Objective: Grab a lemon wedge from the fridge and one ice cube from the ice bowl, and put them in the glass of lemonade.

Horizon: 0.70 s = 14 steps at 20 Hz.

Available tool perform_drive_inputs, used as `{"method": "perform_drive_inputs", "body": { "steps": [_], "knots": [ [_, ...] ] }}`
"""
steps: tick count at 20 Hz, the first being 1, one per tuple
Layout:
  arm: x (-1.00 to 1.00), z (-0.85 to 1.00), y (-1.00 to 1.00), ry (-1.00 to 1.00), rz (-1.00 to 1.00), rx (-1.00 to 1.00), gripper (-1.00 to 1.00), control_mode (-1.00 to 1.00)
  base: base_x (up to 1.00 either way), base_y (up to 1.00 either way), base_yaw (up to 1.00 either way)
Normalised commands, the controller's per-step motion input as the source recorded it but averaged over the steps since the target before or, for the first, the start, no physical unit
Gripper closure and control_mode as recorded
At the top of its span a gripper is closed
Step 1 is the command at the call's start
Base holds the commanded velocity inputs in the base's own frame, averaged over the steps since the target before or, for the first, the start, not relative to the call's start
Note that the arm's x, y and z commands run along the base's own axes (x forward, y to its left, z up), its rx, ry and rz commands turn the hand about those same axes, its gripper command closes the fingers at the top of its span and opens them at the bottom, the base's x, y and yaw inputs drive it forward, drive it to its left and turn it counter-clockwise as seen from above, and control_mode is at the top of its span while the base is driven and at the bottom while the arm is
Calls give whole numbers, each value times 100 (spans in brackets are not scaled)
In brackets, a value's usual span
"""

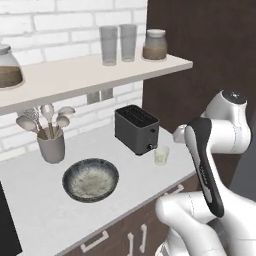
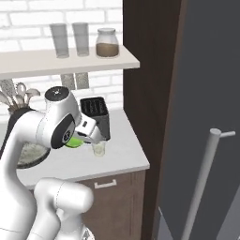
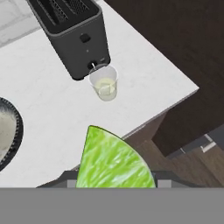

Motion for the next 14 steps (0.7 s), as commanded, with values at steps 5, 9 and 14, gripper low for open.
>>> {"method": "perform_drive_inputs", "body": {
  "steps": [5, 9, 14],
  "knots": [
    [0, 0, 0, 0, 0, 0, 100, 100, 35, 27, 2],
    [0, 0, 0, 0, 0, 0, 100, 100, 67, 38, 0],
    [0, 0, 0, 0, 0, 0, 100, 100, 27, 20, 0]
  ]
}}
